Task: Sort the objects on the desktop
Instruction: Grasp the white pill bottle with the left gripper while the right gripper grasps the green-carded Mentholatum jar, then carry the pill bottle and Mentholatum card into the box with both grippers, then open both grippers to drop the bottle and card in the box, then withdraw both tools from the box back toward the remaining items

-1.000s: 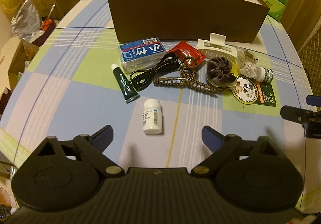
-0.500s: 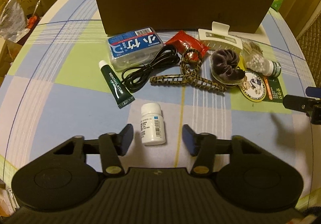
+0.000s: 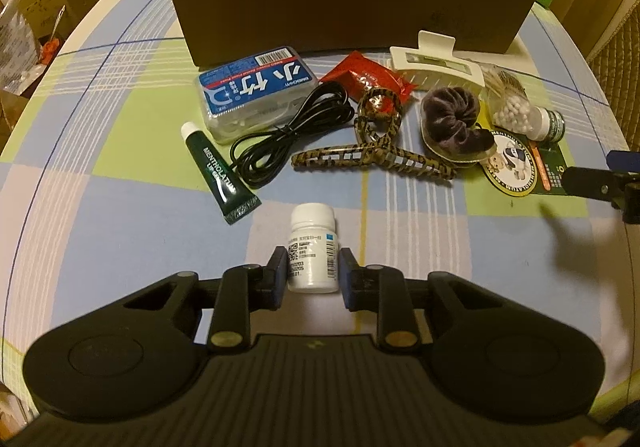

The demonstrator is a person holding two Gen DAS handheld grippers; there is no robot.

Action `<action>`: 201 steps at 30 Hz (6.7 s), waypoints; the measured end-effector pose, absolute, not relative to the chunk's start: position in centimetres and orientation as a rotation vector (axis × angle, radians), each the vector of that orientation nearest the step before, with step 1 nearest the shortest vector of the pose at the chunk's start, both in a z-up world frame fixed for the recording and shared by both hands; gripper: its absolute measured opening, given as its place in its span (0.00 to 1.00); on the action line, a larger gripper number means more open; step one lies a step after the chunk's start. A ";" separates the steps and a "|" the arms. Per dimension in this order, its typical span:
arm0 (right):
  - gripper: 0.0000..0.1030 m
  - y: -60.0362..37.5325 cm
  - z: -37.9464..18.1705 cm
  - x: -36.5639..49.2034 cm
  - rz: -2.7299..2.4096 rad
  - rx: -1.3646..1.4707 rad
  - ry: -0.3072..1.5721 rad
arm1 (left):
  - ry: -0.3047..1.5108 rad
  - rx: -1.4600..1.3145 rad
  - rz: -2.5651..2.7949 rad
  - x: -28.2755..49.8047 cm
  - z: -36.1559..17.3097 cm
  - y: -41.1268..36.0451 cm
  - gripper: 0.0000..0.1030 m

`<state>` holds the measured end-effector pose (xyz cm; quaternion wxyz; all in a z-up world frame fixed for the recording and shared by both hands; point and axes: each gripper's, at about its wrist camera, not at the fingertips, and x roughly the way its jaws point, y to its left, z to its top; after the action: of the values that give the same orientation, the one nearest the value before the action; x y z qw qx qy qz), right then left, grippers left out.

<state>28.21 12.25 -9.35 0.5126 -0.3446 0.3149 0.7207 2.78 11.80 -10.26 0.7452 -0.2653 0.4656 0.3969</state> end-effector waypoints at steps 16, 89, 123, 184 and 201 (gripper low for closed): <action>0.43 15.3 -9.8 28.2 1.657 -0.735 0.774 | 0.983 -0.652 0.975 3.1 -10.8 12.9 0.21; 0.31 12.5 -1.2 23.8 1.811 -0.767 0.628 | 0.748 -0.583 1.131 3.2 -0.3 14.1 0.21; 0.31 32.4 -1.5 17.1 1.751 -0.738 0.633 | 0.679 -0.582 1.154 2.2 0.2 33.5 0.21; 0.96 31.5 -1.5 18.5 1.764 -0.990 0.808 | 0.877 -0.757 1.178 3.2 -1.2 34.4 0.86; 0.98 24.5 3.0 19.3 1.814 -0.850 0.703 | 0.753 -0.666 1.258 1.9 4.3 27.0 0.87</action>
<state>19.26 24.52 2.97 0.4877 -0.3495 0.2891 0.7460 1.90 26.98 4.32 0.6928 -0.2982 0.3373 0.5633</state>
